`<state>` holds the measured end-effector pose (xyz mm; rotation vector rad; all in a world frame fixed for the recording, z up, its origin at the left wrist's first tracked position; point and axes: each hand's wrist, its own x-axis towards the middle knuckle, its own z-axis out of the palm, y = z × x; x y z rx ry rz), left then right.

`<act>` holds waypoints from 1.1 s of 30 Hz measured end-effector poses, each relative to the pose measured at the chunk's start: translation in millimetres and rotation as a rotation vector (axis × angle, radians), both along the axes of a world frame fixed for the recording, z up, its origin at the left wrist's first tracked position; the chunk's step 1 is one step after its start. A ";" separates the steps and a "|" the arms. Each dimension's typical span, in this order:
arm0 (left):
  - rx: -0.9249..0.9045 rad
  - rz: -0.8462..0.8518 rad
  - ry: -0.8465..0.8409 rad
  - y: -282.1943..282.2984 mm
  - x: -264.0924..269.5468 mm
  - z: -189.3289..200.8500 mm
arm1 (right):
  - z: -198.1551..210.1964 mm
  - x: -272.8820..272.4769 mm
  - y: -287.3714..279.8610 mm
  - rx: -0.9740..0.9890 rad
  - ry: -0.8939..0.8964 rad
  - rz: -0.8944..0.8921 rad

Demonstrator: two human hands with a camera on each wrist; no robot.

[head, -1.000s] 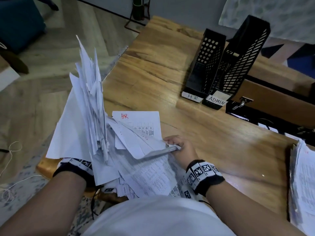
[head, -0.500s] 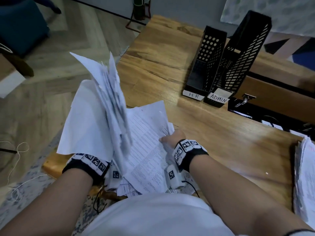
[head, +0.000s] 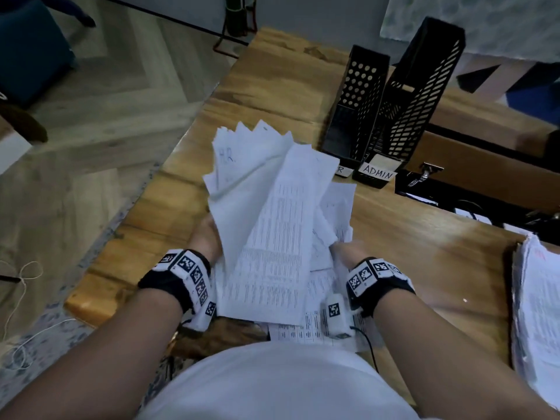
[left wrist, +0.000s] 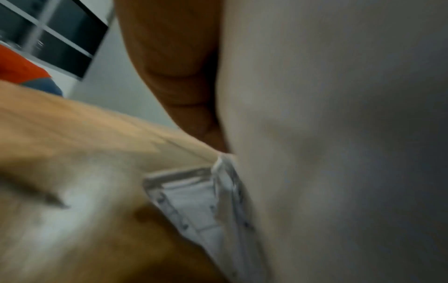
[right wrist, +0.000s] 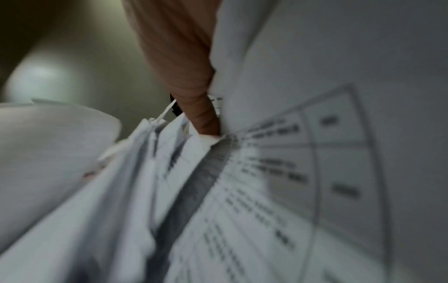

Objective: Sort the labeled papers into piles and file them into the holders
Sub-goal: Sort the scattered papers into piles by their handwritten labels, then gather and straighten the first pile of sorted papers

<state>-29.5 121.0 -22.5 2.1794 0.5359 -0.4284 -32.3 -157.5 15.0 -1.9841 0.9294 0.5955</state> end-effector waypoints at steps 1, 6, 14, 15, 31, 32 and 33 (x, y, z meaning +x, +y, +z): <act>-0.091 -0.013 -0.007 -7.5 -1.6 -1.0 | -1.9 -1.3 -1.8 0.009 0.000 0.002; -0.119 0.021 0.006 -10.0 -2.5 -4.9 | -7.0 -10.6 -16.8 0.042 -0.173 -0.206; 0.062 -0.061 0.052 -23.9 -3.1 -2.5 | -26.2 -9.7 -46.6 -0.185 -0.161 -0.182; 0.041 -0.090 0.069 -24.8 -3.1 -3.4 | -29.1 -7.4 -48.2 -0.191 -0.184 -0.196; 0.091 -0.015 -0.064 -21.0 -10.7 23.5 | -37.5 7.0 -11.3 0.123 -0.270 -0.063; 0.229 -0.054 -0.076 -23.2 -12.3 33.1 | -41.8 5.8 -22.6 0.128 -0.293 -0.104; 0.339 -0.104 -0.116 -30.4 -14.7 46.2 | -39.2 1.7 -35.0 0.134 -0.313 -0.157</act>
